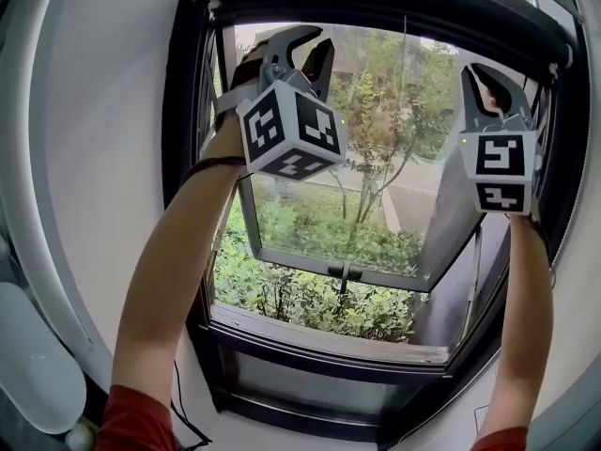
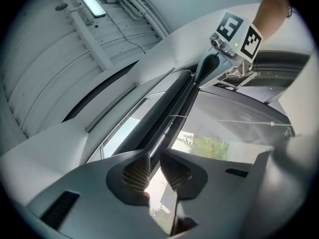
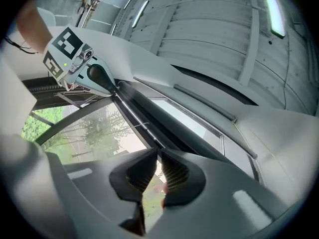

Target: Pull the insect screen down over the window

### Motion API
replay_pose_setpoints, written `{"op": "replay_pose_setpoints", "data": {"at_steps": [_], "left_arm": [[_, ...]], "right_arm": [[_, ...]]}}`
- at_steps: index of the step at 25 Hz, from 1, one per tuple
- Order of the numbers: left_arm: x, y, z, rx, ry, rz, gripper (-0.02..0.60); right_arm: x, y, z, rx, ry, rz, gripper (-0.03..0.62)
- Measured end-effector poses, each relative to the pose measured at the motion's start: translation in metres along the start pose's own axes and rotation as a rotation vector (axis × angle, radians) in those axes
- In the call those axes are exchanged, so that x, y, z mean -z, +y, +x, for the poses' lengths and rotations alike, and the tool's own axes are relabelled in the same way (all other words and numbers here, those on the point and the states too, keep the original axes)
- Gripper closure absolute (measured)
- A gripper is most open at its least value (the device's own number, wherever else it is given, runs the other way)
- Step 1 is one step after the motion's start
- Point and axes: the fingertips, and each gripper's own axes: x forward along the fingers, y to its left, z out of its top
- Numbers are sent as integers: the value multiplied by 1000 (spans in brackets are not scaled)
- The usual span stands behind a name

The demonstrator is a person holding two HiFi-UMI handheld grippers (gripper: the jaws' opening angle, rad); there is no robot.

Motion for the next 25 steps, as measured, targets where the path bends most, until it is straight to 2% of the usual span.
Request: {"op": "replay_pose_setpoints", "data": {"at_steps": [4,6,11,15,19,25], "left_arm": [[6,10,18,-7,40,148,529],[8,15,26,-14,54,196,529],[10,27,45,-29,77,255,529],[10,33,52,-27,93,325,526],[11,36,63,-2,117,399,520],[24,42,71,56,176,479,514]], "right_arm": [[1,-8,15,3,30,-78,559],[-1,-12,23,5,37,-124,559],[-12,-27,42,14,57,-200,559],[-6,-29,55,-38,117,-235,540],[4,-31,61,-73,160,-270,537],[4,-36,66,-64,170,-316,537]]}}
